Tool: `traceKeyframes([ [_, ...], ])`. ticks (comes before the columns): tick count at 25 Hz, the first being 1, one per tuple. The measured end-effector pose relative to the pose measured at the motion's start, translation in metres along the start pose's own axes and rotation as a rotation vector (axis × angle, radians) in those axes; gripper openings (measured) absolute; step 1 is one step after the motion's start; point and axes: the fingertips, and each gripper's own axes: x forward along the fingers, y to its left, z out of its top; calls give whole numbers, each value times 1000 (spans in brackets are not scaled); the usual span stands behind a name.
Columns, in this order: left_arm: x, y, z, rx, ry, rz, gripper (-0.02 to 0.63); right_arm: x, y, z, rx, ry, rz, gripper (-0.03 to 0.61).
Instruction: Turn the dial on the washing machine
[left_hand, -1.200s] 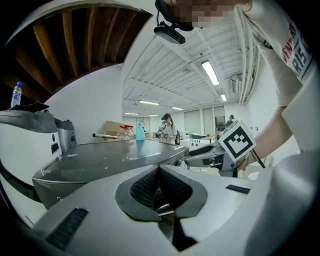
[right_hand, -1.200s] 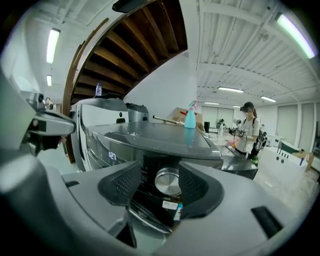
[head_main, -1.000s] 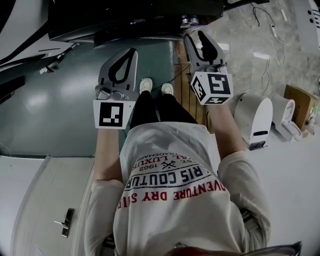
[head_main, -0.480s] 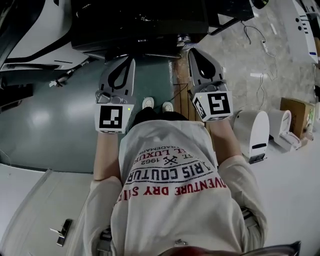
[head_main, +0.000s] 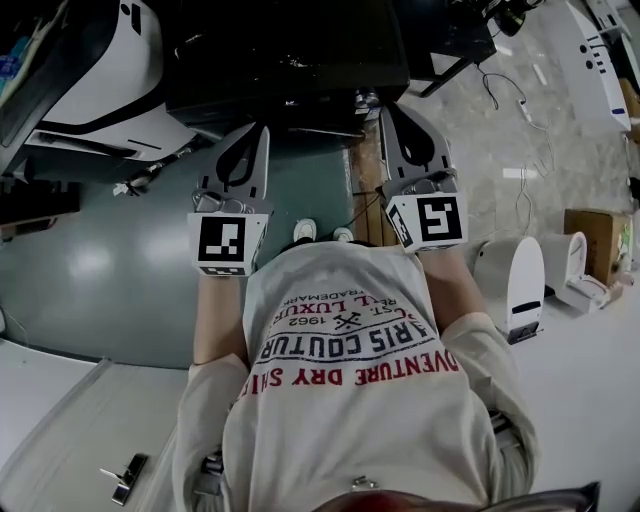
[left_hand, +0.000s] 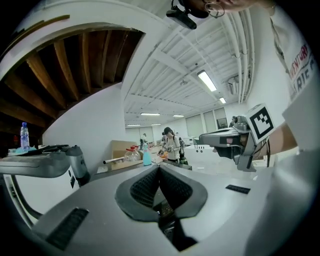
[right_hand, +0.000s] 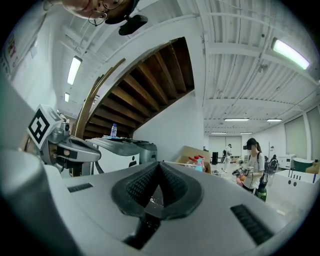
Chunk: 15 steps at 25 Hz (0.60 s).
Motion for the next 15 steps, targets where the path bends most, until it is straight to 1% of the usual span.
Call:
traceKeyframes([
  [2, -4, 1, -1, -1, 3, -3, 15, 1, 3, 4, -8, -7, 7, 28],
  [6, -10, 2, 4, -27, -21, -4, 15, 0, 9, 7, -4, -3, 15, 28],
  [10, -12, 1, 8, -26, -38, -2, 15, -1, 14, 5, -23, 2, 31, 28],
  [15, -14, 0, 11, -27, -49, 6, 15, -7, 11, 2, -25, 14, 13, 28],
])
